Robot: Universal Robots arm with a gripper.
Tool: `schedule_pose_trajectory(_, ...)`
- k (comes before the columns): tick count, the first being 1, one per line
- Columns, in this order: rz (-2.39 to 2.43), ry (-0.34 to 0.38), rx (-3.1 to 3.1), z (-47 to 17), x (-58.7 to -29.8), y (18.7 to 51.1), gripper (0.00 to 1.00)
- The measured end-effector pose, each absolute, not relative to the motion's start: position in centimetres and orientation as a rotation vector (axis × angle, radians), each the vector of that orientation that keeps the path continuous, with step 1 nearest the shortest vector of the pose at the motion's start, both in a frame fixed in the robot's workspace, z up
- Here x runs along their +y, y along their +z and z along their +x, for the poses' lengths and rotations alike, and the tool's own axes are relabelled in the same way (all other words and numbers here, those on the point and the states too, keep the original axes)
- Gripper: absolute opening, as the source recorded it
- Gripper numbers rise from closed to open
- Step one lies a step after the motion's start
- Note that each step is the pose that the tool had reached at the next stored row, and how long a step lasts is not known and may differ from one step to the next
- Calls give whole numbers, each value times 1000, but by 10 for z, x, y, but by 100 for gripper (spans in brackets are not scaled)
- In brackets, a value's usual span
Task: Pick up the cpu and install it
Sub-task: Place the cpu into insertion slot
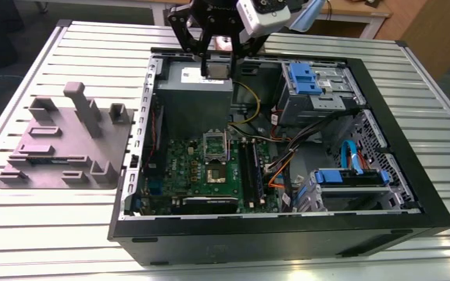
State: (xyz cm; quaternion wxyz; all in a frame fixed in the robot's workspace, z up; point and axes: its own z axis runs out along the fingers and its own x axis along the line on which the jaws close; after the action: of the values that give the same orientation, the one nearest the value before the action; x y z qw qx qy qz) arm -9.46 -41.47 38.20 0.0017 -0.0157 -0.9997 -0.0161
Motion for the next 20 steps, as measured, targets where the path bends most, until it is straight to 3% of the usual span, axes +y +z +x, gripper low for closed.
schedule_pose_trajectory(20,-49,-50,-3137,-88,-415,382,47)
